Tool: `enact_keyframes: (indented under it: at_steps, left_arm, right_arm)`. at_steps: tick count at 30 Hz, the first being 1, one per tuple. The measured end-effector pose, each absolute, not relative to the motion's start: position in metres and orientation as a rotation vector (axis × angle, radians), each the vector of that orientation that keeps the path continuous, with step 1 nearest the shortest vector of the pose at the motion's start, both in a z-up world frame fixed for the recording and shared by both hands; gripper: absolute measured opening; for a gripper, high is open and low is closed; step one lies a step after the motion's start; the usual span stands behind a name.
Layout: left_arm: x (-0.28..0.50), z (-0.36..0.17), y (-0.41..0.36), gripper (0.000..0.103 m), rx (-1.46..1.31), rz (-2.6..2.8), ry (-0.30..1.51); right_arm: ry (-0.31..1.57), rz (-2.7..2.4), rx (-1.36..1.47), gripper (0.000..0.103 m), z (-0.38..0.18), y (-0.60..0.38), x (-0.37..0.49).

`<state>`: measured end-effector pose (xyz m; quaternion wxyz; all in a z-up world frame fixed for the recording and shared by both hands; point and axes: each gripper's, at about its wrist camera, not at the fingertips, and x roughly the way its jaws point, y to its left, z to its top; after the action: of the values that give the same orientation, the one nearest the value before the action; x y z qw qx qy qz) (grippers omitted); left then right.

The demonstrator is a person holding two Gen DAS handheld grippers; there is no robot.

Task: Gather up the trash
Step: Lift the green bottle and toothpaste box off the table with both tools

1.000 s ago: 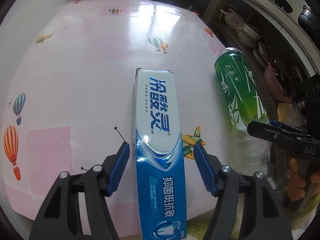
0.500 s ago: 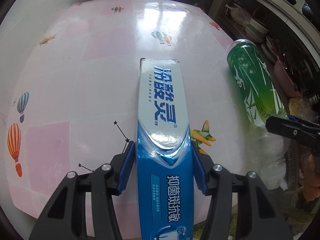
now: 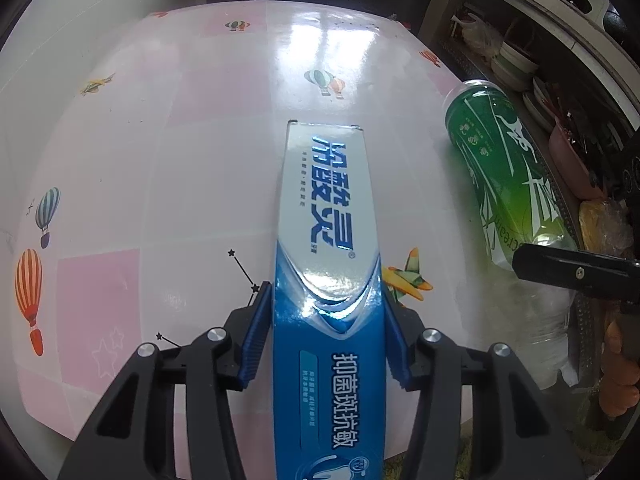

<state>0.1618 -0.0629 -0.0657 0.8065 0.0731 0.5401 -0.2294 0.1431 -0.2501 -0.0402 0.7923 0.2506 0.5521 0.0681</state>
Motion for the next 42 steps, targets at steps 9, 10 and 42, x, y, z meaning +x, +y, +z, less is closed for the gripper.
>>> enact_keyframes:
  at_steps: [9, 10, 42]
  left_arm:
    - [0.159, -0.066, -0.063, 0.048, 0.147, -0.488, 1.146]
    - [0.159, -0.066, -0.062, 0.048, 0.147, -0.488, 1.145]
    - [0.152, -0.054, -0.059, 0.048, 0.141, -0.474, 1.098]
  right_arm:
    - [1.18, 0.12, 0.552, 0.075, -0.044, -0.246, 0.146]
    - [1.178, 0.12, 0.557, 0.075, -0.045, -0.245, 0.147]
    - [1.132, 0.105, 0.626, 0.066, -0.042, -0.253, 0.138]
